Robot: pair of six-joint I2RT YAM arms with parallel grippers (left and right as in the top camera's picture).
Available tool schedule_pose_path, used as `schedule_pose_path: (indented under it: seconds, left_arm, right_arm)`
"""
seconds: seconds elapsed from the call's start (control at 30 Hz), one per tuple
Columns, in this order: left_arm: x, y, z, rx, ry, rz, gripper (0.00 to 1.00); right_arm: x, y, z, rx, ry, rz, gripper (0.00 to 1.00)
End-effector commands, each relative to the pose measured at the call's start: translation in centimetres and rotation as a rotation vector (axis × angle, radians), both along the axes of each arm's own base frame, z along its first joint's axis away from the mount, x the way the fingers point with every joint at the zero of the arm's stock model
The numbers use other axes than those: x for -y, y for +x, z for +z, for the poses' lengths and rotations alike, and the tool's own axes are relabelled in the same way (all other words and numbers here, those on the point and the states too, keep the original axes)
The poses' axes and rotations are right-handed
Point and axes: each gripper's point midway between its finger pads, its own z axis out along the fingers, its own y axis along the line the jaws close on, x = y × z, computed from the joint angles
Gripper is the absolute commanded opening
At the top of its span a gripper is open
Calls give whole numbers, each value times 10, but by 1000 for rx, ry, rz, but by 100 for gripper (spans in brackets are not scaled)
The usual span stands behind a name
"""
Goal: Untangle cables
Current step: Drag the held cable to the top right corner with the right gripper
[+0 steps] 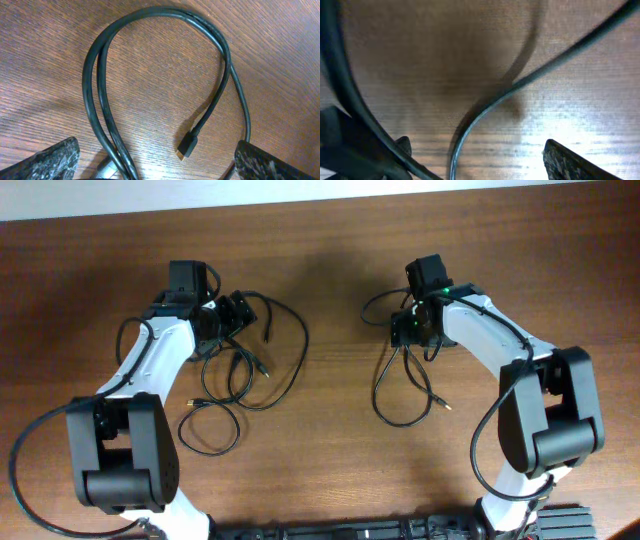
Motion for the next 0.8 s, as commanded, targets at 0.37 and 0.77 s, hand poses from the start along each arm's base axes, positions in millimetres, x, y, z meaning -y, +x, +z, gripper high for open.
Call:
schedule_pose_path:
  seconds: [0.37, 0.77]
  left_arm:
    - [2, 0, 4, 10, -7, -8, 99]
    - [2, 0, 4, 10, -7, -8, 99]
  right_arm:
    - [-2, -61, -44, -182, 49, 5, 4]
    - [-3, 14, 127, 249, 91, 66, 4]
